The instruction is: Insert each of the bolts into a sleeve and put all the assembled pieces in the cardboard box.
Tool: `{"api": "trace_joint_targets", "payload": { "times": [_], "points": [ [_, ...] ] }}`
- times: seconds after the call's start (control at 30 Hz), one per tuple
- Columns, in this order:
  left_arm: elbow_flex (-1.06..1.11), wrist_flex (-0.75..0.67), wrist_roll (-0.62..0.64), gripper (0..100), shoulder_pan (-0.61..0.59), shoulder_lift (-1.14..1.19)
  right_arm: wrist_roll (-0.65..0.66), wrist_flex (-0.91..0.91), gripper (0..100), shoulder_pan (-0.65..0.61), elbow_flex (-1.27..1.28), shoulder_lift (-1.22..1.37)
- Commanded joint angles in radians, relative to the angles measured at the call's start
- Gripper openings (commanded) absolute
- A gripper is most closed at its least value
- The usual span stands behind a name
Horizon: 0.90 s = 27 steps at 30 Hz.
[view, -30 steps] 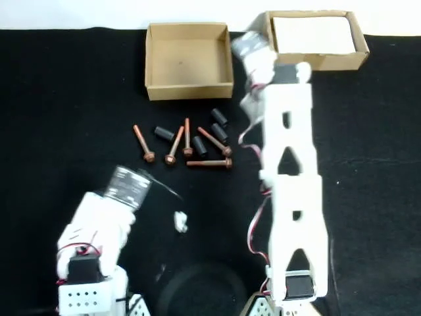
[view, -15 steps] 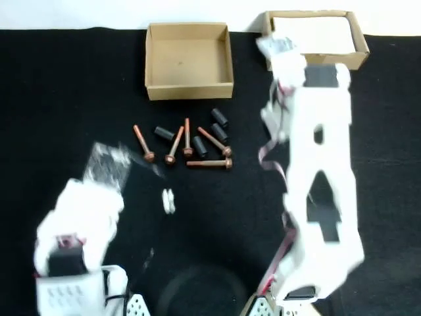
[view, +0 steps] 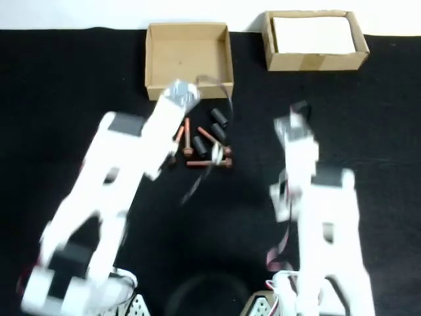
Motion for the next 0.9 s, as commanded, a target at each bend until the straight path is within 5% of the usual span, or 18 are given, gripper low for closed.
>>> {"api": "trace_joint_targets", "payload": {
  "times": [0.0, 0.33, 0.67, 0.87],
  "points": [
    [-0.191, 0.008, 0.087, 9, 0.013, 0.160, -0.008, -0.205, 0.6, 0.047, 0.239, -0.084],
    [-0.483, 0.101, 0.158, 15, 0.085, 0.492, -0.055, -0.392, 0.6, 0.051, 0.363, -0.084],
    [-0.725, 0.133, 0.153, 15, 0.005, 0.759, -0.055, -0.395, 0.6, 0.051, 0.363, -0.084],
    [-0.923, 0.307, 0.152, 15, -0.015, 0.794, -0.055, -0.407, 0.6, 0.051, 0.364, -0.084]
  ]
}}
